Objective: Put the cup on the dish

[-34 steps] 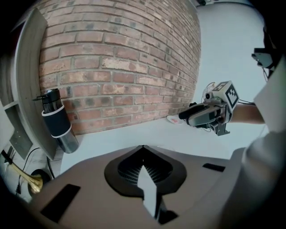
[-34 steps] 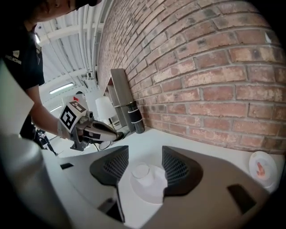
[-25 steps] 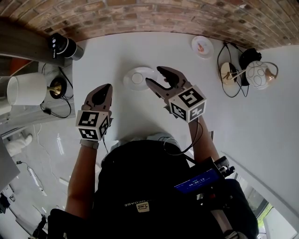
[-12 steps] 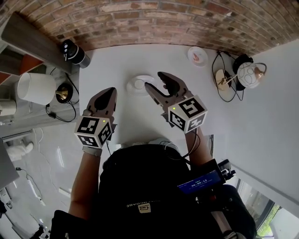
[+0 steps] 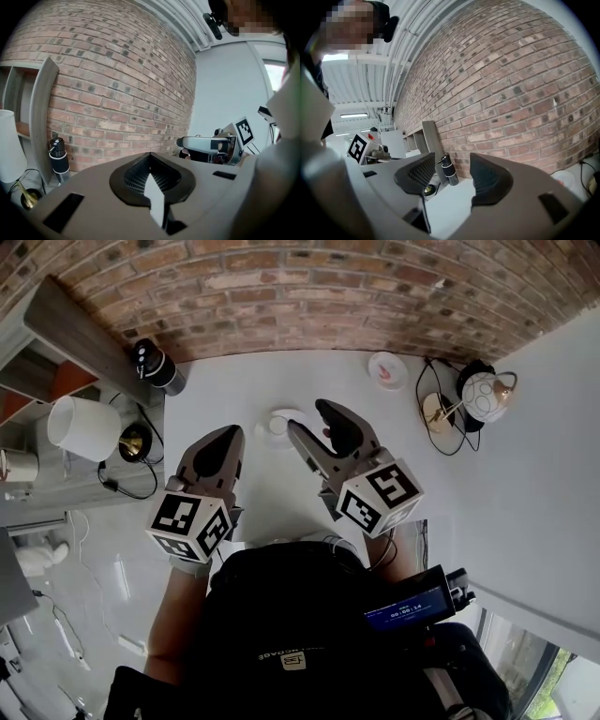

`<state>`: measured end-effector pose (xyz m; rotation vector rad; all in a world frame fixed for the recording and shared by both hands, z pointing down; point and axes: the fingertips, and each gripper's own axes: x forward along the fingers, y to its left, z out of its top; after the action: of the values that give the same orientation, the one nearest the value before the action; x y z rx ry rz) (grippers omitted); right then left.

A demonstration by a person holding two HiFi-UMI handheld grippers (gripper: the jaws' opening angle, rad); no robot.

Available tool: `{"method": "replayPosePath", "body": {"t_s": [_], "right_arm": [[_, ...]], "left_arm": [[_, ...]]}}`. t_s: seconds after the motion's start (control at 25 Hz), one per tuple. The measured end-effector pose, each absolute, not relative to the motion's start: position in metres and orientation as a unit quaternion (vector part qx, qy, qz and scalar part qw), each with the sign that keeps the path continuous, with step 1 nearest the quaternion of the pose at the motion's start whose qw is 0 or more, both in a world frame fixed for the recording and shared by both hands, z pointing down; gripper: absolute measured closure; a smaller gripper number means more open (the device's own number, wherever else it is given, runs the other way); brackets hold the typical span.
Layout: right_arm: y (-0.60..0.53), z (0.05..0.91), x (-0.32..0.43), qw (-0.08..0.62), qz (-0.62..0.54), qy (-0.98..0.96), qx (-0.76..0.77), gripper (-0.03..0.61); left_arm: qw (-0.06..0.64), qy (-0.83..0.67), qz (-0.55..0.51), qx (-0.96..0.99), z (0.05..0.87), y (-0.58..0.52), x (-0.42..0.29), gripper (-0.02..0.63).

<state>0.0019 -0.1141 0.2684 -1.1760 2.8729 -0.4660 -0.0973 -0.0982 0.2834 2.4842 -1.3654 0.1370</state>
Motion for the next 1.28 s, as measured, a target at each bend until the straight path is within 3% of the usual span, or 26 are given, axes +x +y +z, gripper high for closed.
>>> {"method": "replayPosePath", "body": {"t_s": [0.24,0.52,0.6,0.8,1.28], "right_arm": [[-0.103,0.240,0.003,0.043,-0.147,0.917,-0.368,0.341],[-0.095,0.238,0.001,0.043,-0.139,0.919,-0.366,0.342],[-0.096,0.237,0.005,0.051,-0.140,0.914,-0.378,0.400],[-0.098,0.231,0.018,0.073,-0.139,0.902,-0.403,0.469],[-0.102,0.234,0.016,0.059,-0.128,0.900,-0.412,0.495]], "left_arm": [[0.146,-0.443,0.034,0.884,0.263,-0.093,-0.077,0.608],[0.146,-0.407,0.030,0.901,0.250,-0.085,-0.061,0.608],[0.146,-0.403,0.032,0.903,0.249,-0.084,-0.059,0.607],[0.149,-0.396,0.036,0.905,0.249,-0.083,-0.055,0.607],[0.158,-0.389,0.040,0.907,0.255,-0.088,-0.055,0.607]]}}
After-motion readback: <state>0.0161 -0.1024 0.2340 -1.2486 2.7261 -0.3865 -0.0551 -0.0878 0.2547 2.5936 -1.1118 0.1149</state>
